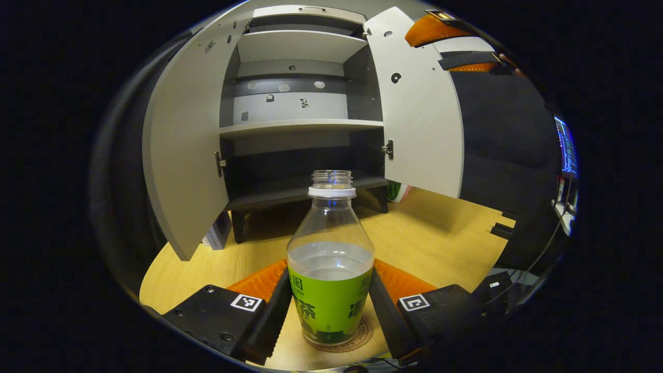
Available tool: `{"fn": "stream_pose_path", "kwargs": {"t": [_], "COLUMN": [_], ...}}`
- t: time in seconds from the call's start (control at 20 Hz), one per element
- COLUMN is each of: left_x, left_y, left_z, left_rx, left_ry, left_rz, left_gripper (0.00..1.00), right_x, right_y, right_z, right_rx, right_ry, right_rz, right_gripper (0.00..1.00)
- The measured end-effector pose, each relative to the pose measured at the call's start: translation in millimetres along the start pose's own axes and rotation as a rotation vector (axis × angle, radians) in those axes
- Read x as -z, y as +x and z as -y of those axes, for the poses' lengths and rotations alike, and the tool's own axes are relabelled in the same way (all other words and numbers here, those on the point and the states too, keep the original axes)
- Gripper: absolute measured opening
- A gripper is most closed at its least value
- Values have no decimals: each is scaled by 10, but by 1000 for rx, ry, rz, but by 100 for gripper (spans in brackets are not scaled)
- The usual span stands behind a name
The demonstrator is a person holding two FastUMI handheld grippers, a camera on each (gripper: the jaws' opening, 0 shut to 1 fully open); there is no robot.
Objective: Grasp the bottle in the cabinet with the left hand and place it on the coaster, then close the right door with the right hand and the left door with the left hand.
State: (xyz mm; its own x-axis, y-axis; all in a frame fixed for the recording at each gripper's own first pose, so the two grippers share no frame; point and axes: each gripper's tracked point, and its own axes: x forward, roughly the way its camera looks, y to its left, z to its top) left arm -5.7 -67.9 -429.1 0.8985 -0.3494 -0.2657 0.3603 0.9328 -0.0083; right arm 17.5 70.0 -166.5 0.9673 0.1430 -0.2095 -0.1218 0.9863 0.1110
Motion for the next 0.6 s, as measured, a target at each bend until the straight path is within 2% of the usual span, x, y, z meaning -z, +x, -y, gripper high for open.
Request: {"fn": "stream_pose_path", "kwargs": {"t": [0.1,0.15,0.3,0.4,0.6], "left_x": [5,-22,-10,-55,-228], "left_y": [3,20,23,-14,-116], "left_z": [6,20,-14,16,21], "left_rx": [2,8,3,19,24], "left_ry": [-12,-4,38,48,59], "left_rz": [6,20,-14,-24,-34], "left_gripper": [83,82,84,84,85], "right_x": [-10,-10,31,5,-31], "right_y": [-12,-19,-42,-77,-223], "right_z": [9,14,58,117,223], "right_rx": [1,1,7,19,29], "right_ry": [-7,-18,-38,-27,19], "right_rz": [11,15,9,20,33], "right_gripper": [97,100,96,94,96]}}
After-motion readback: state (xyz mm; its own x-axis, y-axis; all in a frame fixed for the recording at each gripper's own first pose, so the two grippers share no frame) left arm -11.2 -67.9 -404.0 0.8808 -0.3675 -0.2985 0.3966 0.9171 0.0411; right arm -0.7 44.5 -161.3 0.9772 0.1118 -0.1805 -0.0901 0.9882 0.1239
